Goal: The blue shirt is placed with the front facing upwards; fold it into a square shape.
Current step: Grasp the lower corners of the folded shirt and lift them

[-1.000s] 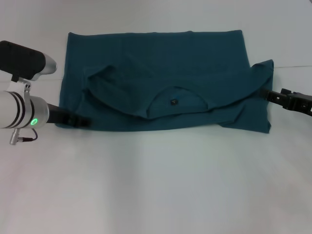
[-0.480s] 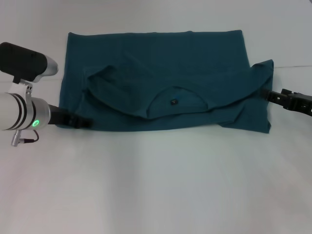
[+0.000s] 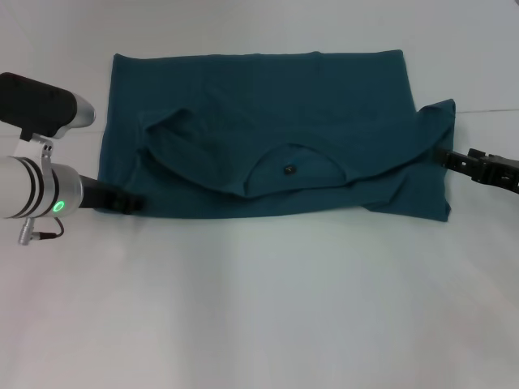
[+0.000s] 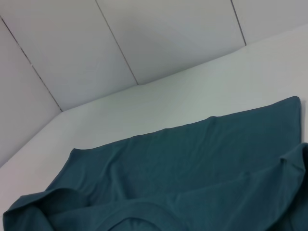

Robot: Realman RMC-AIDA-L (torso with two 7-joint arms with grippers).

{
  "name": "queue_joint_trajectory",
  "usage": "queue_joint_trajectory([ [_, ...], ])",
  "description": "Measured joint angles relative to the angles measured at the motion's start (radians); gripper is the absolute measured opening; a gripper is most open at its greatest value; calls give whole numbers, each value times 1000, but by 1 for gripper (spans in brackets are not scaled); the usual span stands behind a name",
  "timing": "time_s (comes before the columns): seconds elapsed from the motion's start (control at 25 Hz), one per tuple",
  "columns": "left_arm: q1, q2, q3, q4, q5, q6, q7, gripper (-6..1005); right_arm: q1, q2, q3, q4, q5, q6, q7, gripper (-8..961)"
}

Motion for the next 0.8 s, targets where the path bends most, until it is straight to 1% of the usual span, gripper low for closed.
queue_joint_trajectory([
  [0.36, 2, -3, 4, 7, 0, -8, 0, 549, -1, 0, 2, -1, 0, -11, 0, 865],
  [0.48, 3, -5, 7, 18, 0, -21, 0, 374, -1, 0, 2, -1, 0, -11, 0, 865],
  [0.68, 3, -9, 8, 21, 10, -31, 5, 369, -1, 0, 2, -1, 0, -11, 0, 865],
  [0.8, 3, -11, 8, 22, 13, -45, 4, 321, -1, 0, 2, -1, 0, -11, 0, 866],
])
